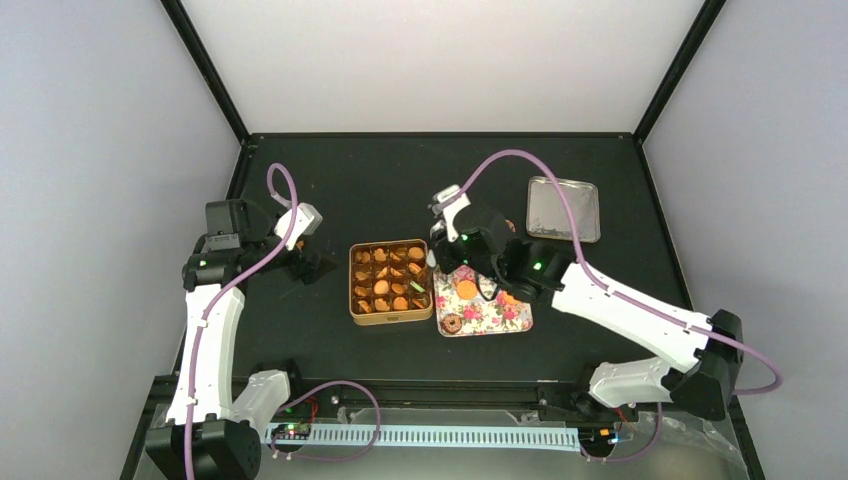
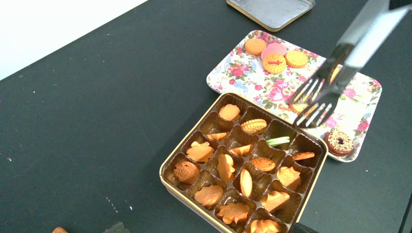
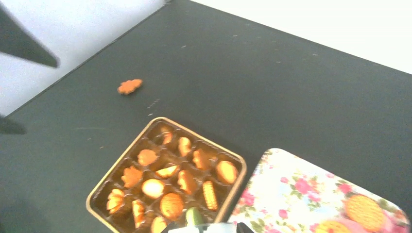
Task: Pack the cookies
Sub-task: Place the clamp on the plate.
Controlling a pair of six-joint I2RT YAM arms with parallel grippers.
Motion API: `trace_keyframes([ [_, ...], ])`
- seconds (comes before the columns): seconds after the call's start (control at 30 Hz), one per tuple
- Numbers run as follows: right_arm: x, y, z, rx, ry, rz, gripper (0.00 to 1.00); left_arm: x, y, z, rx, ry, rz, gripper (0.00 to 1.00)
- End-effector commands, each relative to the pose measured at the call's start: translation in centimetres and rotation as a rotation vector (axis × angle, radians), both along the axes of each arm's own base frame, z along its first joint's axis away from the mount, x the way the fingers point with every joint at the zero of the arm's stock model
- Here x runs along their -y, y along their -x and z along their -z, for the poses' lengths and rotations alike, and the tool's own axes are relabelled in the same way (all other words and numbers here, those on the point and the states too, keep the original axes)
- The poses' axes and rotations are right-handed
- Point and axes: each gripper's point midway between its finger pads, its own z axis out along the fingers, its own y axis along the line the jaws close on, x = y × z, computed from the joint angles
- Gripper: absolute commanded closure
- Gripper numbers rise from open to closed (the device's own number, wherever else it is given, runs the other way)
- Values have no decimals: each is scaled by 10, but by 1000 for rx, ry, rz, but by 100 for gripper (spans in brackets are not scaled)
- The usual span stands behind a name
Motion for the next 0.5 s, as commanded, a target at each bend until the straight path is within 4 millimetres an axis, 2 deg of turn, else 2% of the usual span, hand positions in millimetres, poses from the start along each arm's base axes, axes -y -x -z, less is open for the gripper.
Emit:
trace_keyframes([
  [0.0, 44, -22, -21, 4, -25, 115, 71, -4, -2, -13, 44, -24, -2, 10],
  [0.1, 73, -27, -7, -85, -6, 160, 71, -4, -2, -14, 50, -26, 0, 10],
  [0.2, 97, -26, 16, -202, 39, 183, 70, -5, -3, -13, 51, -28, -3, 10],
  [0.33, 114, -24, 48, -313, 134, 200, 71, -6, -5, -10, 36, -24, -6, 10],
  [0.47, 121, -35, 79, -399, 173, 222, 70, -6, -5, -7, 27, -21, -8, 10],
])
